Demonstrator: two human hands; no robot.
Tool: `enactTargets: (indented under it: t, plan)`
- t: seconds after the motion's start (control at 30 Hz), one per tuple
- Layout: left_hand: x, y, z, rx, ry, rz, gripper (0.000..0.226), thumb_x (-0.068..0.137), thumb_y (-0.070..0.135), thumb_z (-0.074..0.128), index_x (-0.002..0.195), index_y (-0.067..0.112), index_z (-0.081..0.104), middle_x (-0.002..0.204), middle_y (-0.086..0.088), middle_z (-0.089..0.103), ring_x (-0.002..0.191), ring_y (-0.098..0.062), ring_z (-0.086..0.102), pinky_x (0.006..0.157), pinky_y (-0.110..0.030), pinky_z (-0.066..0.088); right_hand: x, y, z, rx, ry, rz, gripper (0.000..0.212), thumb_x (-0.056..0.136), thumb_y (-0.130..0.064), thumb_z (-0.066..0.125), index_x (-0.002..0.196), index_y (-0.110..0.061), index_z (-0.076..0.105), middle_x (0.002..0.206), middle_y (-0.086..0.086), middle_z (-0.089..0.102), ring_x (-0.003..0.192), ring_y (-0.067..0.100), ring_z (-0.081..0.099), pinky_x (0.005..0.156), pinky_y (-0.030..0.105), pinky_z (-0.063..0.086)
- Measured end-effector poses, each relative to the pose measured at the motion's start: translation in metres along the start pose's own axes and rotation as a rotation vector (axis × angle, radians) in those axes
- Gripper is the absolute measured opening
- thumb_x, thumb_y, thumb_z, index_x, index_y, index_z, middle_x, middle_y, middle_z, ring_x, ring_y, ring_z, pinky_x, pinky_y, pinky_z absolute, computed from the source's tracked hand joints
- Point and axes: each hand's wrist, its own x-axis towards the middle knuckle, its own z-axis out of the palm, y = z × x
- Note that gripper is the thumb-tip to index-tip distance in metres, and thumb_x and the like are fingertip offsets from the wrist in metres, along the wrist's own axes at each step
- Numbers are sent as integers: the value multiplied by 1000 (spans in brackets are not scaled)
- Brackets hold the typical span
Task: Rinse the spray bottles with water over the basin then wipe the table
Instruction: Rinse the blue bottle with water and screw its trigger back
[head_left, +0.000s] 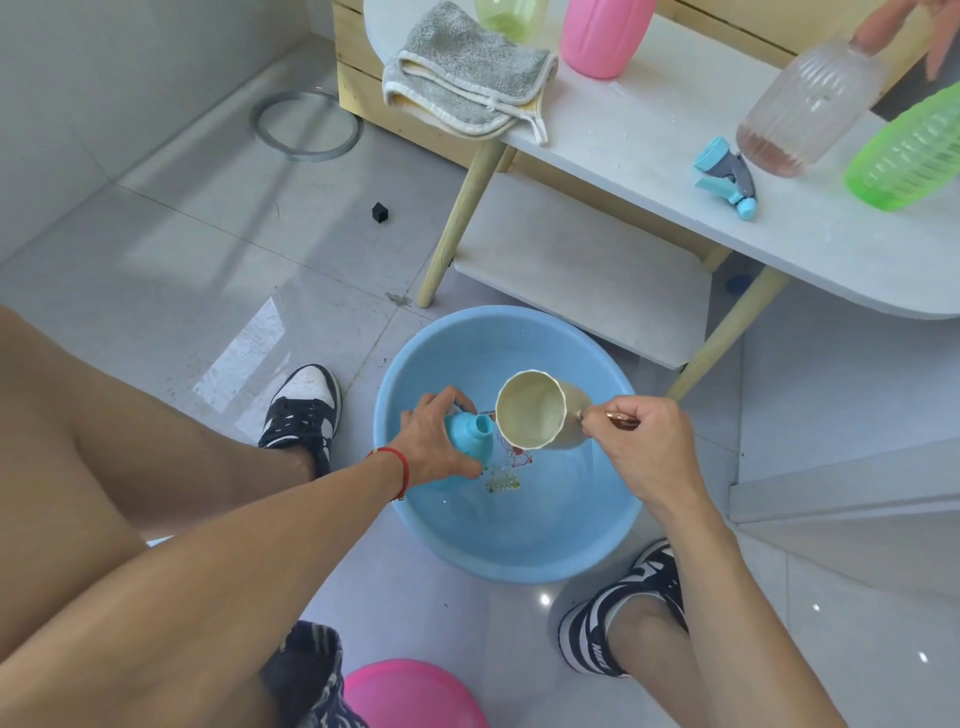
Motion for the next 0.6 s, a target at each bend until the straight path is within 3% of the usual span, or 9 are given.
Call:
enactTargets:
  t: [0.23,0.37,0.6]
  plan:
    - [-2,0,2,34,-21,-7,65,53,29,87,105,41,50,114,5,46,111,-28,45,86,-44,54,-3,-20,3,-210,91,-208,45,82,-24,71,51,-8,42,51,8,37,53,17,26,50,27,27]
    - [-2,0,4,28,-13,1,64,58,25,88,108,39,51,116,4,46,112,-27,41,83,-36,46,-1,-22,4,-290,101,-248,41,81,-22,70,55,0,47,53,15,46,58,32,41,57,40,40]
    - [-1,2,4,35,-24,-3,64,59,25,88,111,38,52,118,2,46,113,-28,41,88,-39,48,-2,-23,4,-361,100,-298,42,79,-17,73,50,-5,45,49,7,49,66,30,53,63,39,41]
